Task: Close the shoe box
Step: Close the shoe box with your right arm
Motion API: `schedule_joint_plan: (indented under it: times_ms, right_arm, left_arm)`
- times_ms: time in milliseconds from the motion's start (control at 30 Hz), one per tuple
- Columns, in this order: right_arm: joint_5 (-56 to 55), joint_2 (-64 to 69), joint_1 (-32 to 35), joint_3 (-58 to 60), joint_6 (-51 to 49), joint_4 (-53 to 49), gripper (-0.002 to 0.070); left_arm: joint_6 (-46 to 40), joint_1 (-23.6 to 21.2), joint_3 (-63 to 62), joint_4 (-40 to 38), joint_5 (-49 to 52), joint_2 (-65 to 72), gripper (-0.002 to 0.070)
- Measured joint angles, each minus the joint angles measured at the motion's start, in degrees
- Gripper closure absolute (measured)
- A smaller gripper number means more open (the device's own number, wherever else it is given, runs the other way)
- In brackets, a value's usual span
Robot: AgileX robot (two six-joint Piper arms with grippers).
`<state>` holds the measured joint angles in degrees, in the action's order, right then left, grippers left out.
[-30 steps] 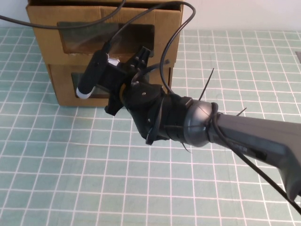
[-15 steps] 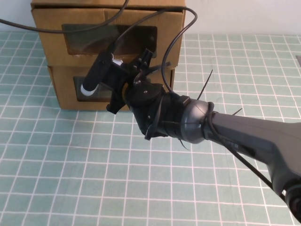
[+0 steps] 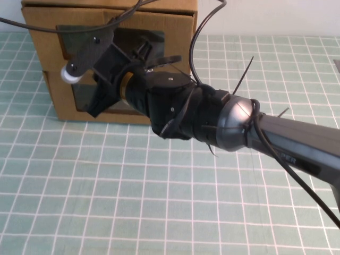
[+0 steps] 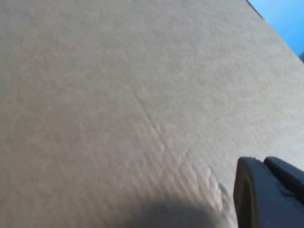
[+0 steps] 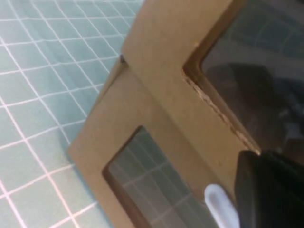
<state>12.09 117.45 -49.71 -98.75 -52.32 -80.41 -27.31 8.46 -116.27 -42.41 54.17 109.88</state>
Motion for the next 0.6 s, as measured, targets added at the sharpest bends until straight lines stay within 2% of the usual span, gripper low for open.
schedule_joint_plan:
  times_ms: [300, 600]
  right_arm:
    - [-1.41, 0.49, 0.0, 0.0, 0.0, 4.6, 0.0691]
    - [-2.14, 4.61, 2.59, -0.34, -1.18, 3.42, 0.0691]
  left_arm:
    - [-0.02, 0.0, 0.0, 0.22, -0.37, 0.0, 0.068]
    - [-0.02, 0.0, 0.0, 0.37, -0.4, 0.0, 0.068]
